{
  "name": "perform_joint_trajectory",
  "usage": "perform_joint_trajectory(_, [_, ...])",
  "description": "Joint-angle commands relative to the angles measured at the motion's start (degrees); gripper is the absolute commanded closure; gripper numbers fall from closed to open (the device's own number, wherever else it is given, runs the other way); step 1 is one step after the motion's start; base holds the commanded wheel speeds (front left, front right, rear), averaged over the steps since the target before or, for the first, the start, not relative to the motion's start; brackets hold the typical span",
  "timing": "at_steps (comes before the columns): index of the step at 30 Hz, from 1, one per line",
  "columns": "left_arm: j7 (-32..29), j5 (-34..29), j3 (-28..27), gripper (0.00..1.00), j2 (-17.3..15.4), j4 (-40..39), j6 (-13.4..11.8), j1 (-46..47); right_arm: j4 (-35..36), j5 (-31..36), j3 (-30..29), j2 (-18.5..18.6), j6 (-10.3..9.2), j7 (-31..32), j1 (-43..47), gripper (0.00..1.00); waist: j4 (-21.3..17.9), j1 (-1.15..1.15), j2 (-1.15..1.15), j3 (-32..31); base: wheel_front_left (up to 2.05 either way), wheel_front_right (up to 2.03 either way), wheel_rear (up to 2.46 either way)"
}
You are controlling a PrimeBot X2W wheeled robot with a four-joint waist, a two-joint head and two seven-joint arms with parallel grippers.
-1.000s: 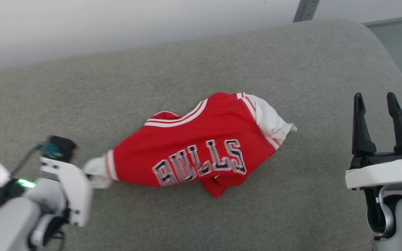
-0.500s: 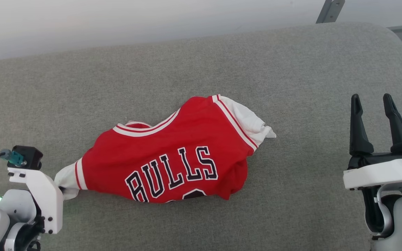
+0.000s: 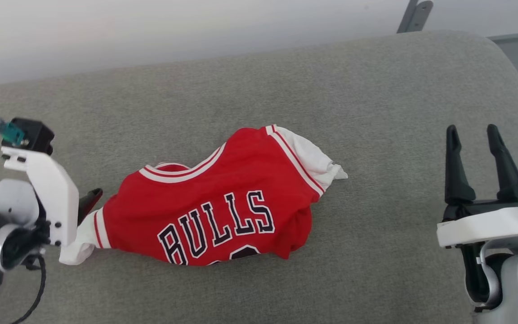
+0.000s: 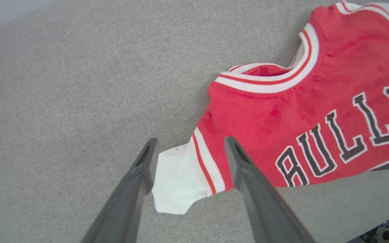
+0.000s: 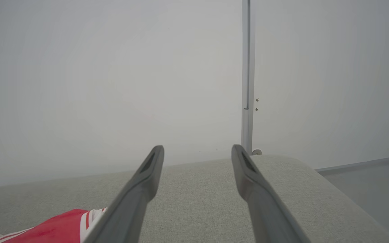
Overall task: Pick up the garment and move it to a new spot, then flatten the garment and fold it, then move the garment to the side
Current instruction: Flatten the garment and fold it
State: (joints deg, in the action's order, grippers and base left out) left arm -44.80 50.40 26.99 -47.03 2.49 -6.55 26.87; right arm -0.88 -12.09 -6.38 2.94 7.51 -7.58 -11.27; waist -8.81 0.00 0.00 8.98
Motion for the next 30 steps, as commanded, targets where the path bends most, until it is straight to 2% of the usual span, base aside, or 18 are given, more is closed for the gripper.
perform_joint_trajectory(1, [-1.8,0.3,0.7,0.00,0.7,0.5,0.0,2.0,-0.1,-0.4,0.5,0.0,-0.04,-0.4,-0.4,0.00,-0.8,0.00,0.00,0.1,0.00,0.00,0.00])
perform_joint_trajectory(10, [-9.4,-0.6,5.6,0.00,5.2,9.7,-0.4,8.2,-0.4,-1.3,2.2,0.0,-0.04,-0.8,-1.0,0.00,-4.2,0.00,0.00,1.5,0.00,0.00,0.00])
perform_joint_trajectory(15, [-10.0,-0.9,7.0,0.00,7.0,14.4,-0.3,8.3,-0.6,-1.6,3.0,0.0,-0.04,-1.1,-1.0,0.00,-5.5,0.00,0.00,2.5,0.00,0.00,0.00])
perform_joint_trajectory(17, [-9.6,-0.9,7.6,0.00,7.6,16.3,0.5,8.1,-0.9,-1.7,3.2,0.0,-0.04,-1.3,-1.1,0.00,-5.9,0.00,0.00,2.9,0.00,0.00,0.00])
perform_joint_trajectory(19, [-9.8,-0.1,7.9,0.95,8.3,17.9,1.6,7.8,-1.1,-1.9,3.2,0.0,-0.04,-1.6,-1.2,0.00,-6.1,0.00,0.00,3.3,0.00,0.00,0.00])
perform_joint_trajectory(20, [-9.6,0.1,8.0,1.00,8.4,18.6,2.2,7.8,-1.2,-1.8,3.1,0.0,-0.04,-1.7,-1.2,0.00,-6.1,0.00,0.00,3.4,0.00,0.00,0.00])
perform_joint_trajectory(26, [-6.5,0.3,6.8,1.00,9.0,20.3,4.1,10.5,-1.4,-1.5,2.2,0.0,-0.04,-1.9,-1.3,0.00,-5.3,0.00,0.00,3.6,0.00,0.00,0.00])
perform_joint_trajectory(30, [-7.2,1.5,6.7,1.00,9.6,17.2,4.6,10.9,-1.3,-1.1,1.5,0.0,-0.04,-2.0,-1.3,0.00,-4.4,0.00,0.00,3.3,0.00,0.00,0.00])
